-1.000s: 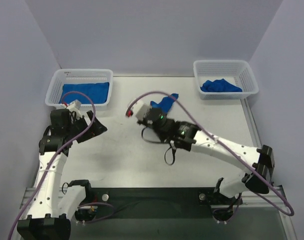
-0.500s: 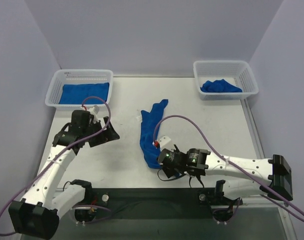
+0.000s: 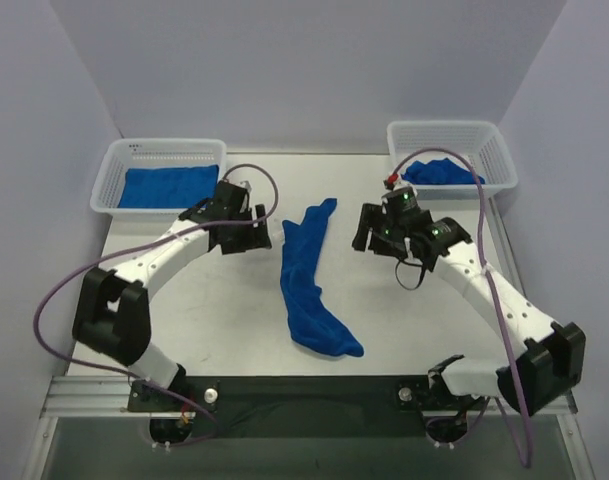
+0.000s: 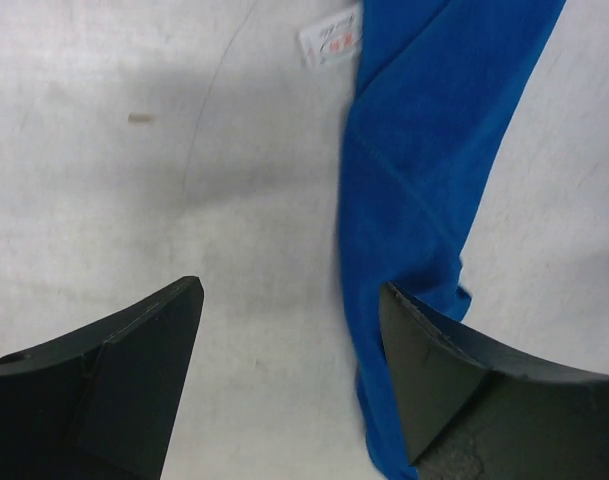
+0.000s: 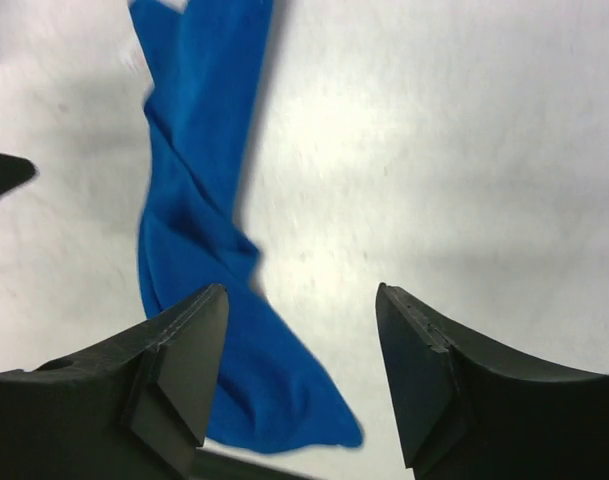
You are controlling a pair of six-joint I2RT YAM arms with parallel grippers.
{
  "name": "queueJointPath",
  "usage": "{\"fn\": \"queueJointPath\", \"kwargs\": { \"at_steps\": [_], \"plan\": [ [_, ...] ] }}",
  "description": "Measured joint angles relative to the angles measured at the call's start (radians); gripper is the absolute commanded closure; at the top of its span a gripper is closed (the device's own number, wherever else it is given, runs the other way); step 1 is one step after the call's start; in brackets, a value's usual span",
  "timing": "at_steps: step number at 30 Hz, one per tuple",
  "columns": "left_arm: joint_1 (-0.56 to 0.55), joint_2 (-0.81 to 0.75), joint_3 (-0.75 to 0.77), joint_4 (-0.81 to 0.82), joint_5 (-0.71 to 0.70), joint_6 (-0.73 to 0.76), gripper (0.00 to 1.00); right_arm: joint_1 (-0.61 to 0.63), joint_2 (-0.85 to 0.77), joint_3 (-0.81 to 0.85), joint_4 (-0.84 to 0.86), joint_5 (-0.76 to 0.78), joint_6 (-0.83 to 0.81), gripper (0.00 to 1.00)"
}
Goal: Fold and stack the towels
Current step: Move the towel to the center of the board, then flatten out the crumpled towel
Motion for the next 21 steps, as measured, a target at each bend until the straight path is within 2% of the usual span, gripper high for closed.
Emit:
{"fn": "queueJointPath", "kwargs": {
  "at_steps": [5,9,21],
  "plan": [
    [-0.007,0.217,0.200,0.088,-0.017,0.013,0.27,-0.079,0.225,0.137,0.127,-0.062,-0.010,0.41],
    [-0.007,0.367,0.342,0.125,-0.021,0.014,0.32,-0.079,0.323,0.146,0.171,-0.104,-0.009,0.41],
    [-0.007,0.639,0.485,0.158,-0.005,0.031,0.42,-0.078,0.340,0.065,0.224,-0.146,-0.014,0.41]
  ]
}}
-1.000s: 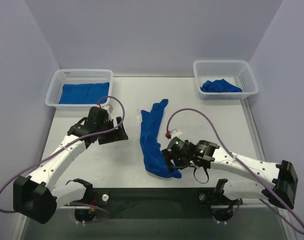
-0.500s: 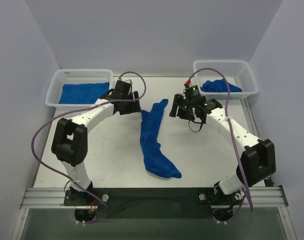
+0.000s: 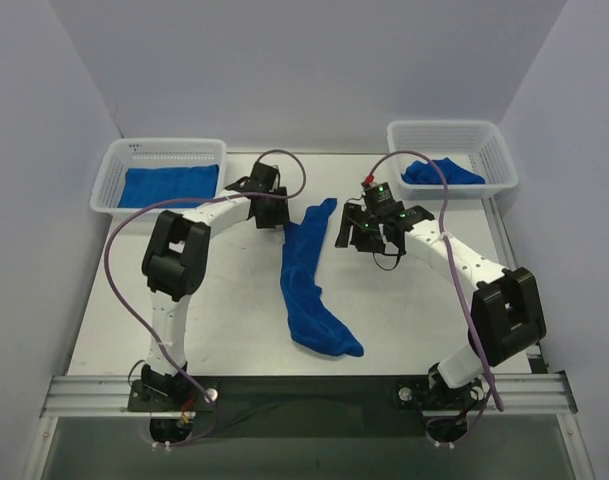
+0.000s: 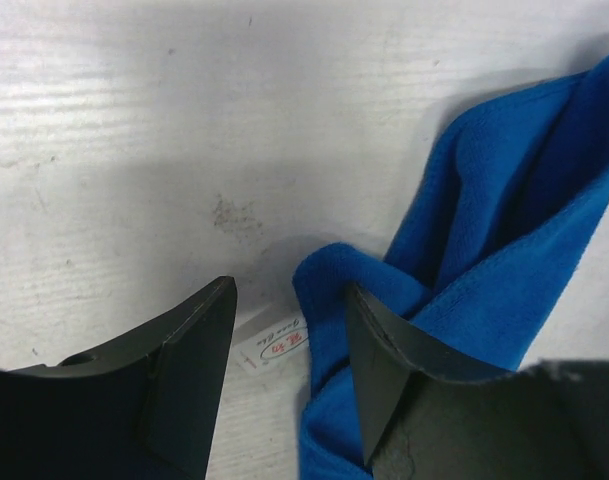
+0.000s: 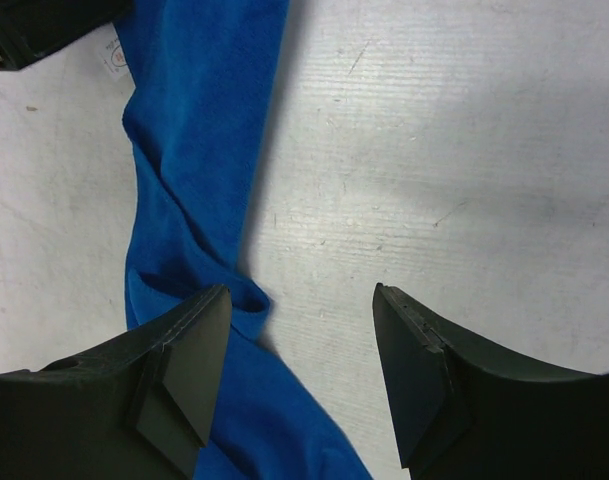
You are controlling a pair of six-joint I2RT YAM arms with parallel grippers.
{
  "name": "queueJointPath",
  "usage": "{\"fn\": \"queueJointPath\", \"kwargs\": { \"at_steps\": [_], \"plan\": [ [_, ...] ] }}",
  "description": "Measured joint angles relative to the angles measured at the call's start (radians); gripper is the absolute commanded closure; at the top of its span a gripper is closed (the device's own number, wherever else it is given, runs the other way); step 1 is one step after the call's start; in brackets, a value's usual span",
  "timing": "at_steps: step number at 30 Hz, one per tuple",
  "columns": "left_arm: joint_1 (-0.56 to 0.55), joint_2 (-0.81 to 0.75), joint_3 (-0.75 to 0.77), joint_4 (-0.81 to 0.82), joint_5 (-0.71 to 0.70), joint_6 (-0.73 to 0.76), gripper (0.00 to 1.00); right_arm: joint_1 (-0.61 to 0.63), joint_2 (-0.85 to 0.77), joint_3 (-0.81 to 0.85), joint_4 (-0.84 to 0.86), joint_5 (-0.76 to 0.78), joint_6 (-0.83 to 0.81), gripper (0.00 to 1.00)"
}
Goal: Fold and stack the towels
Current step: Flatten out the crumpled towel
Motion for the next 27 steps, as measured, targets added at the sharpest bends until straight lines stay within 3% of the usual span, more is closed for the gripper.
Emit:
{"fn": "queueJointPath", "kwargs": {
  "at_steps": [7,27],
  "plan": [
    [0.003,0.024,0.039,0.016,0.040,0.005,0.52,0.000,0.000,-0.024,0.007,0.000,-0.003,0.41],
    [0.053,0.033,-0.003,0.092,0.188,-0.082,0.47,0.000,0.000,-0.032,0.019,0.001,-0.003,0.41]
  ]
}}
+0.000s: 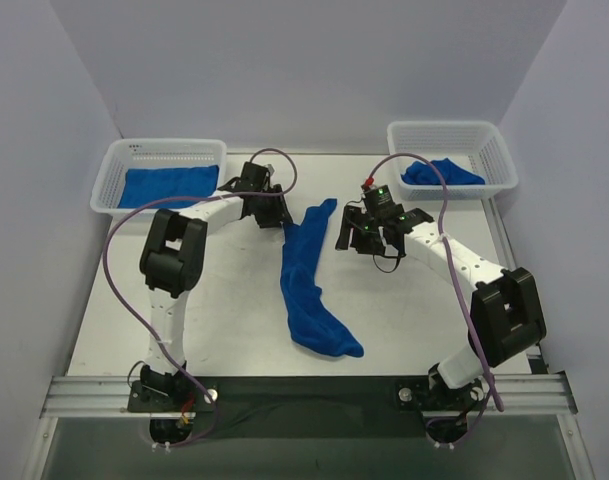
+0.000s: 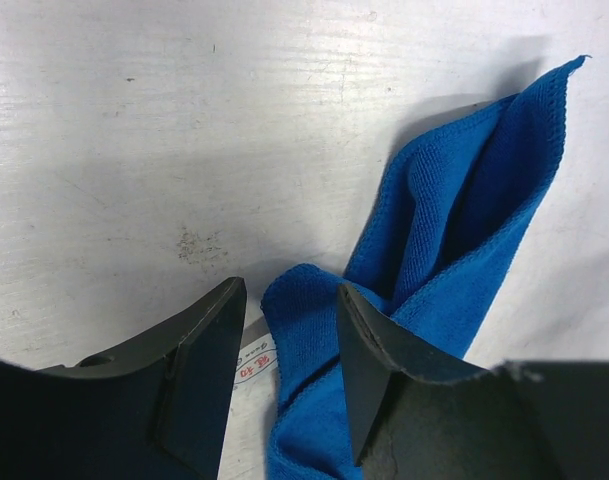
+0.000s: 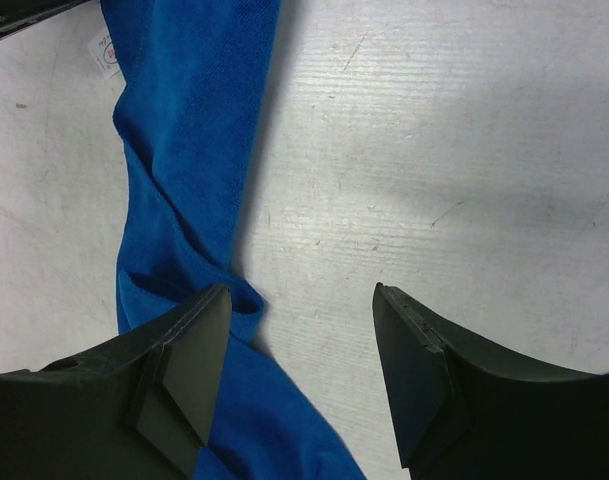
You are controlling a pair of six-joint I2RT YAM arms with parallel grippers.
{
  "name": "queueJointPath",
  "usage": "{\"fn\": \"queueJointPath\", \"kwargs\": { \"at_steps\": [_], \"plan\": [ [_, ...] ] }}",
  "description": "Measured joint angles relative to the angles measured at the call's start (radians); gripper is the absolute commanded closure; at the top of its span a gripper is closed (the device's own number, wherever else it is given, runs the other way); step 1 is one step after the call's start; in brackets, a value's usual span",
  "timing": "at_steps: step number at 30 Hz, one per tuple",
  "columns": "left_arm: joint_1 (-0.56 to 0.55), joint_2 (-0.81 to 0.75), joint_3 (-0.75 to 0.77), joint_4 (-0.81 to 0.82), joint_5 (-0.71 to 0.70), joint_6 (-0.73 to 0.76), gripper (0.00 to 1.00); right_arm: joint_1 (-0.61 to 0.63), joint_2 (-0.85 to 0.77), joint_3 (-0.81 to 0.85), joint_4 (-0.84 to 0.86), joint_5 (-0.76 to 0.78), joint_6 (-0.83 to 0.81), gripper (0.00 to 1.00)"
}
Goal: Fold and stack the towels
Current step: Flatten out the crumpled towel
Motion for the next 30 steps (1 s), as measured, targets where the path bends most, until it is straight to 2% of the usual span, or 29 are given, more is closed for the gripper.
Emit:
{"fn": "queueJointPath", "kwargs": {
  "at_steps": [11,19,22,24,27,28,30],
  "plan": [
    [0.021,0.000,-0.036,0.065,0.076,-0.054,0.51,0.000,0.000,-0.008,0.006,0.006,-0.001,0.41],
    [0.024,0.000,-0.058,0.084,0.102,-0.075,0.65,0.000,0.000,-0.011,0.008,0.011,-0.002,0.41],
    [0.026,0.000,-0.065,0.087,0.108,-0.076,0.76,0.000,0.000,-0.011,0.008,0.016,-0.003,0.41],
    [0.028,0.000,-0.074,0.091,0.113,-0.076,0.76,0.000,0.000,-0.011,0.008,0.018,-0.003,0.41],
    [0.032,-0.005,-0.086,0.097,0.120,-0.072,0.87,0.000,0.007,0.000,0.004,0.022,-0.003,0.41],
    [0.034,-0.008,-0.091,0.096,0.122,-0.071,0.94,-0.002,0.017,0.015,0.002,0.025,-0.002,0.41],
    [0.037,-0.014,-0.099,0.094,0.125,-0.065,0.95,-0.002,0.046,0.056,0.006,0.033,0.003,0.41]
  ]
}}
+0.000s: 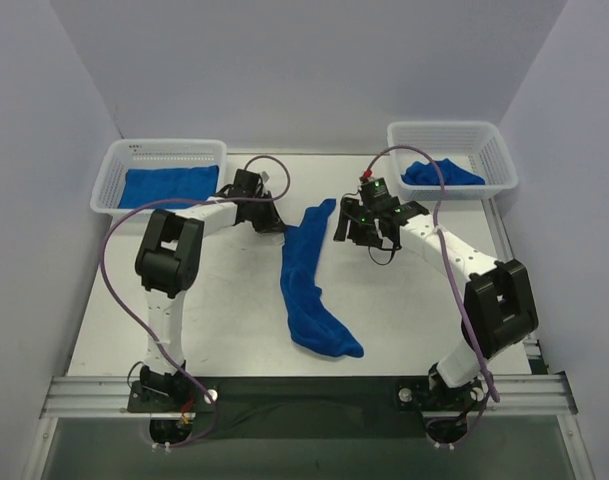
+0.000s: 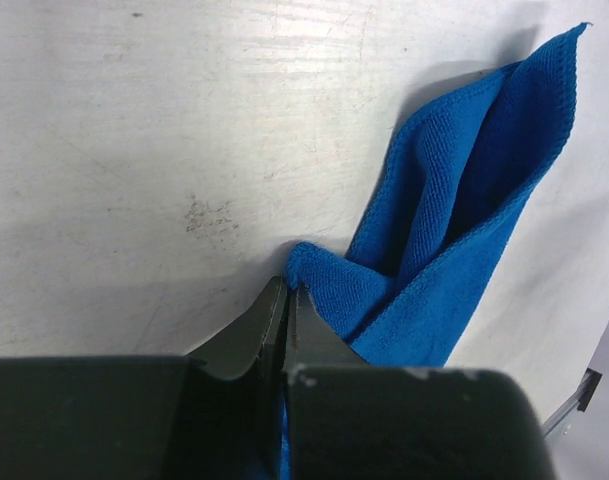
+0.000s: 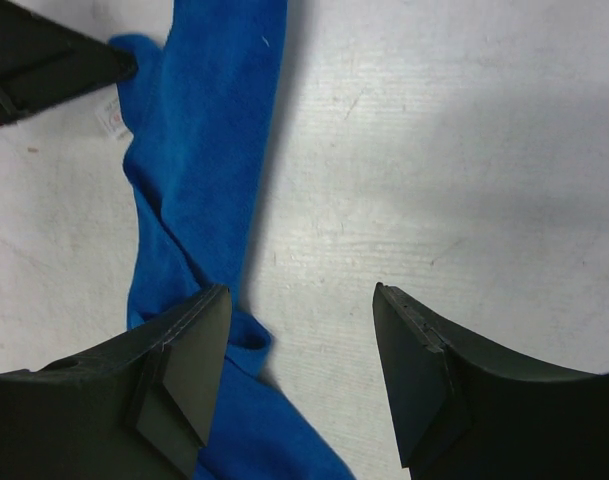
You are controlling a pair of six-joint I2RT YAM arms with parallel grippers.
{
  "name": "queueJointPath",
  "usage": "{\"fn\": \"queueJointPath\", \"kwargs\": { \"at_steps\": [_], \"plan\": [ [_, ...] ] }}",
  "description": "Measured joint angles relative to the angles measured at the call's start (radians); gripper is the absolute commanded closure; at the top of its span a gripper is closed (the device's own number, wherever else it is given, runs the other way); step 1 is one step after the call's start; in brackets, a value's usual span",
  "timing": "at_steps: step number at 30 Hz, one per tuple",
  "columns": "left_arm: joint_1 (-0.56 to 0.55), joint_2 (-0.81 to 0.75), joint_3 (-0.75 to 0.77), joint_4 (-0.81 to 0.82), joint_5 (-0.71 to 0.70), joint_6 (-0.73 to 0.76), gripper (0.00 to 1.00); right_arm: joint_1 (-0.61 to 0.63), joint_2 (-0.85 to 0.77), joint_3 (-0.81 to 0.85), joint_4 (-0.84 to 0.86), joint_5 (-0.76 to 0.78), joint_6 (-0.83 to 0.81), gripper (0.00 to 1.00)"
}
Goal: Fold and stack the towels
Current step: Flatten out the crumpled towel
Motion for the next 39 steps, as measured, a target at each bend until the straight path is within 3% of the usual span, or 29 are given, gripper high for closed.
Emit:
{"fn": "queueJointPath", "kwargs": {
  "at_steps": [2,9,20,33,35,37,38,39],
  "plan": [
    [0.002,-0.008,-0.008,-0.007,0.000,0.012,1.00,-0.004,0.036,0.053,0.002,0.011,0.011,0.40],
    [0.003,-0.068,-0.041,-0.054,-0.002,0.060,1.00,-0.029,0.181,0.234,0.034,0.070,0.136,0.36],
    [-0.015,-0.178,-0.089,-0.089,0.011,0.099,1.00,-0.070,0.521,0.519,0.100,0.060,0.293,0.37],
    [-0.060,-0.208,-0.104,-0.137,0.010,0.138,1.00,-0.062,0.691,0.607,0.192,-0.085,0.295,0.39],
    [-0.067,-0.209,-0.105,-0.142,0.003,0.146,1.00,-0.054,0.700,0.619,0.199,-0.095,0.291,0.43],
    [-0.075,-0.212,-0.109,-0.147,-0.003,0.153,1.00,-0.044,0.700,0.620,0.204,-0.103,0.286,0.54],
    [-0.078,-0.214,-0.112,-0.151,-0.007,0.154,1.00,-0.041,0.700,0.620,0.206,-0.105,0.285,0.59],
    [-0.081,-0.220,-0.118,-0.153,-0.012,0.156,1.00,-0.039,0.700,0.615,0.213,-0.106,0.285,0.71]
  ]
}}
